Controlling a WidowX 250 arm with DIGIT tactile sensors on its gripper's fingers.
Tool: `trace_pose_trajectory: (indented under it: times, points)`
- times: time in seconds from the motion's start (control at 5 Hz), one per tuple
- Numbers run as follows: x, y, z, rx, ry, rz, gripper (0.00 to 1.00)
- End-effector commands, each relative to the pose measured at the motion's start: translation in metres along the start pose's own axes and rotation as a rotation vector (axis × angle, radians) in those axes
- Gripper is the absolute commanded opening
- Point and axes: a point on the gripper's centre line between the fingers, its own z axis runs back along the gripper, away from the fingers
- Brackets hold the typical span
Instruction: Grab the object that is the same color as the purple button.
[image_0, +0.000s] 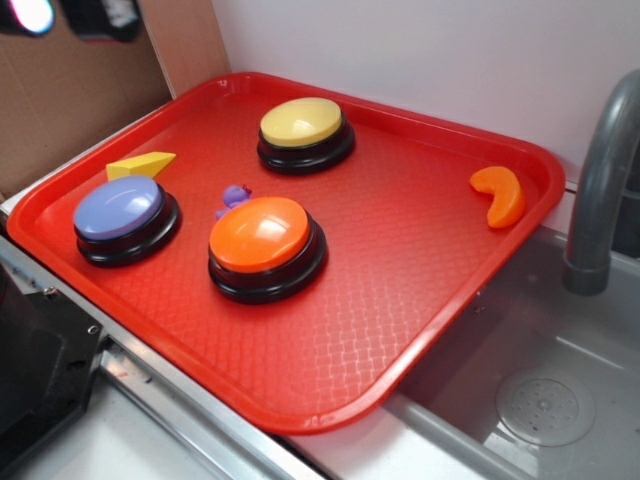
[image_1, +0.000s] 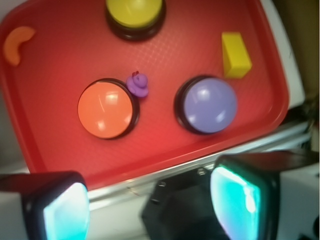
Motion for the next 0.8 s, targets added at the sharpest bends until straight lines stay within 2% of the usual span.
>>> trace_pose_trajectory:
  times: [0.0,0.2,0.6]
  points:
    - [0.043,-0.005,-0.052,-0.099,0.020,0.383,1.00]
    - [0.055,-0.005,-0.076,-0.093,-0.004,0.559,1.00]
    - [0.067,-0.006,-0.120,-0.071,-0.004,0.691,1.00]
